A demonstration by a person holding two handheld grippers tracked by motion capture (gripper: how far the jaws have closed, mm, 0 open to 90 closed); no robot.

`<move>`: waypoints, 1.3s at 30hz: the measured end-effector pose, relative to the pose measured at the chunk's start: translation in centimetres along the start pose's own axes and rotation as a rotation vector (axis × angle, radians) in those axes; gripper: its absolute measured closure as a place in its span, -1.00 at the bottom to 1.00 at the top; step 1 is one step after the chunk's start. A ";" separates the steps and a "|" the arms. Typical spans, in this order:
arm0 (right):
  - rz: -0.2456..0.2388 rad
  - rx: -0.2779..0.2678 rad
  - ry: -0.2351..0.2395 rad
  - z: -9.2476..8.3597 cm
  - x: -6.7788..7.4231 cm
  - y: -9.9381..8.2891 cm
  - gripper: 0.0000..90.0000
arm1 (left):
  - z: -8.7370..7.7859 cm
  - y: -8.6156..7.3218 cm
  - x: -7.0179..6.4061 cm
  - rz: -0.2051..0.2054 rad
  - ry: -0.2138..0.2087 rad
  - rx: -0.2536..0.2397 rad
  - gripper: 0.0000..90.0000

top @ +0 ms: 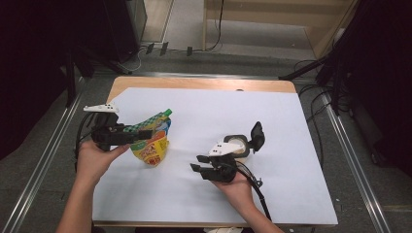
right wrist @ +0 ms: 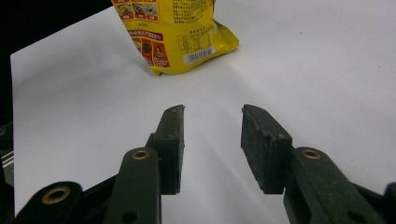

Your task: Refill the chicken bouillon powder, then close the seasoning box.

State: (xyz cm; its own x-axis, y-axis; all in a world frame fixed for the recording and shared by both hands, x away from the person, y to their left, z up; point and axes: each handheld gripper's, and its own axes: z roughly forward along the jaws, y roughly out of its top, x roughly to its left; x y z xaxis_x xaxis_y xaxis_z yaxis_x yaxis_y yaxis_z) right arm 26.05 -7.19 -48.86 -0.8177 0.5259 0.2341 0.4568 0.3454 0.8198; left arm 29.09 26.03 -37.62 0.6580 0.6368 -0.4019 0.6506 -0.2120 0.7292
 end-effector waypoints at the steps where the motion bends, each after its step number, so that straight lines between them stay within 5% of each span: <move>1: 0.002 0.000 0.000 0.0 0.0 0.0 0.34 | -0.1 0.1 0.0 -0.007 -0.005 0.001 0.39; 13: 0.009 0.015 0.007 0.0 -0.2 0.0 0.31 | -1.9 2.3 -0.6 -0.040 0.033 -0.004 0.27; 21: 0.013 0.039 0.016 0.0 -0.2 0.0 0.29 | -2.6 4.0 -0.6 -0.024 0.050 -0.035 0.18; 25: 0.008 0.047 0.016 -0.1 -0.1 0.0 0.29 | -2.4 4.7 -0.4 -0.019 0.044 -0.013 0.14; 39: 0.002 0.047 0.024 -0.8 -0.1 0.3 0.29 | -2.7 4.7 1.4 -0.056 0.066 -0.031 0.09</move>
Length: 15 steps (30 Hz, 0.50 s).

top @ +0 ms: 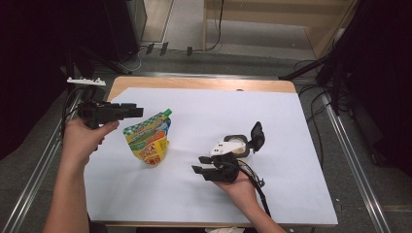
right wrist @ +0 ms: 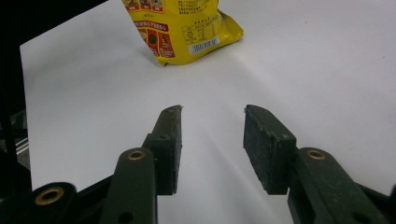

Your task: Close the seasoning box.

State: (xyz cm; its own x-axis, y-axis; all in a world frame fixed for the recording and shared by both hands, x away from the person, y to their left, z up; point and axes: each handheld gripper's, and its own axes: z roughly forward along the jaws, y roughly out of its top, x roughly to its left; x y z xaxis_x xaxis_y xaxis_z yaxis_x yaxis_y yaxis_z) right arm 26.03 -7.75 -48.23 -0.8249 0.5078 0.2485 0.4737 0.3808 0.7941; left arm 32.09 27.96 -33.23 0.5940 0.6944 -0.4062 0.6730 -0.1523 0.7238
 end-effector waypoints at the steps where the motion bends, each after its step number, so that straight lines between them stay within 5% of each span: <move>1: 0.000 -0.002 -0.001 -0.1 0.0 0.1 0.29 | 0.1 -0.1 0.2 -0.007 -0.001 0.004 0.09; 6: 0.001 -0.011 -0.001 -0.7 -0.1 0.4 0.29 | 0.6 -0.6 1.4 -0.032 0.010 0.004 0.11; 15: 0.010 -0.036 -0.017 -2.5 -0.8 1.2 0.28 | 1.9 -1.8 3.1 -0.021 0.033 0.013 0.15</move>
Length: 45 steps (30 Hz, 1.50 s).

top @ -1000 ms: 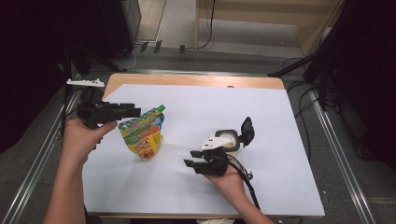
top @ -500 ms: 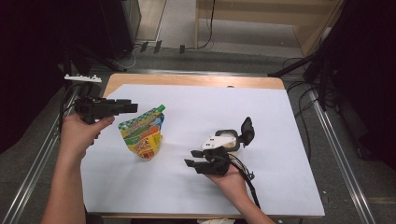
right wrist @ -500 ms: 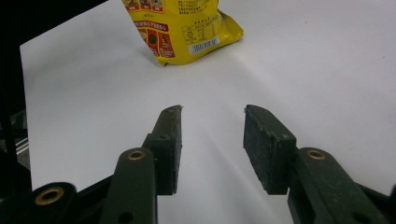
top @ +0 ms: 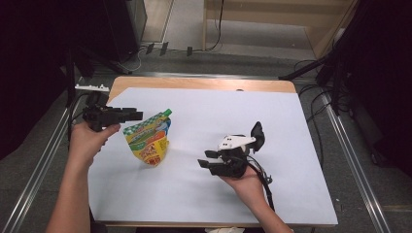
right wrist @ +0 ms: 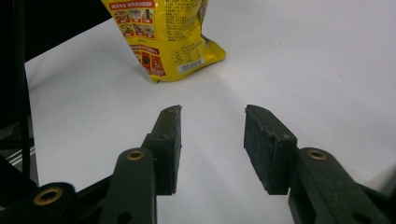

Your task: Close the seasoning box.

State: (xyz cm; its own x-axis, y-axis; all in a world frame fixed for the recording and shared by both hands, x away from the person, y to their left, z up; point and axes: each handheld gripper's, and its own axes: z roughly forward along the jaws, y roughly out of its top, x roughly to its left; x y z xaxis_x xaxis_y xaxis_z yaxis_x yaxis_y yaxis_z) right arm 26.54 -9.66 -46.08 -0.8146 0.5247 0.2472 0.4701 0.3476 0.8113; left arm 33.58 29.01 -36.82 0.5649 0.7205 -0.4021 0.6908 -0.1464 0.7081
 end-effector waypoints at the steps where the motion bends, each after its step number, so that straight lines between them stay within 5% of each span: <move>1: 0.000 0.000 -0.002 -0.1 0.0 0.0 0.28 | 0.2 -0.1 0.1 0.000 0.007 -0.005 0.15; 10: -0.001 -0.003 -0.021 -1.9 -0.6 0.9 0.31 | 1.7 -1.1 0.5 0.003 0.057 -0.007 0.16; 16: 0.025 -0.016 -0.031 -3.5 -1.5 1.3 0.35 | 2.3 -1.6 0.7 0.002 0.048 0.010 0.10; 22: 0.036 -0.027 -0.044 -5.0 -2.1 1.8 0.44 | 2.9 -2.3 0.7 0.052 0.055 0.016 0.09; 36: 0.057 -0.006 -0.047 -7.7 -3.5 2.7 0.99 | 3.8 -3.6 1.3 0.032 0.036 0.057 0.07; 45: 0.060 0.006 -0.064 -10.0 -4.3 3.3 1.00 | 3.9 -3.8 1.3 0.029 0.033 0.065 0.07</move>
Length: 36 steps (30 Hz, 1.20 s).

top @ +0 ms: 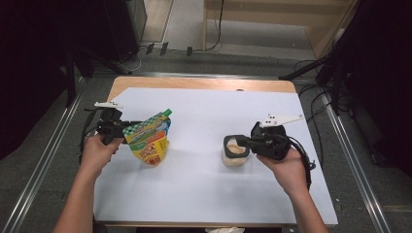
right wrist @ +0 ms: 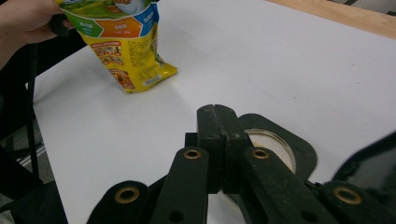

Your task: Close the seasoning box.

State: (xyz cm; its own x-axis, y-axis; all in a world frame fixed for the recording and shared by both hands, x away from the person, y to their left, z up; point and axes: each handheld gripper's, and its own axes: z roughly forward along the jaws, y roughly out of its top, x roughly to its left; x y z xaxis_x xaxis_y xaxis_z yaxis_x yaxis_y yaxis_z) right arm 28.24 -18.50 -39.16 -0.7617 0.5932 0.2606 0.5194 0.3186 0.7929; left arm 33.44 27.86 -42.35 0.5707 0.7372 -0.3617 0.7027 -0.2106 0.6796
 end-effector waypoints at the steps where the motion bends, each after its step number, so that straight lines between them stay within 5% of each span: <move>1: 0.002 0.000 -0.006 -0.3 -0.1 0.1 1.00 | 0.1 0.0 0.0 0.005 -0.002 0.001 0.07; 24: 0.068 -0.092 -0.095 -6.5 -3.3 0.1 1.00 | -0.3 -0.1 0.0 -0.005 0.000 -0.003 -0.03; 36: 0.121 -0.058 -0.135 -4.8 -5.4 -1.7 1.00 | -0.3 -0.2 0.2 -0.020 -0.003 0.000 -0.07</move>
State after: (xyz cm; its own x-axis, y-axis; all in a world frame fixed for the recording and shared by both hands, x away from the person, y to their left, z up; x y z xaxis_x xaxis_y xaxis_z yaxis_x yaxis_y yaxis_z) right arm 29.62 -25.77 -39.27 -0.6338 0.7198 0.2831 0.5783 0.1980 0.7914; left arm 33.31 28.22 -42.35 0.5576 0.7394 -0.3774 0.7142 -0.1956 0.6720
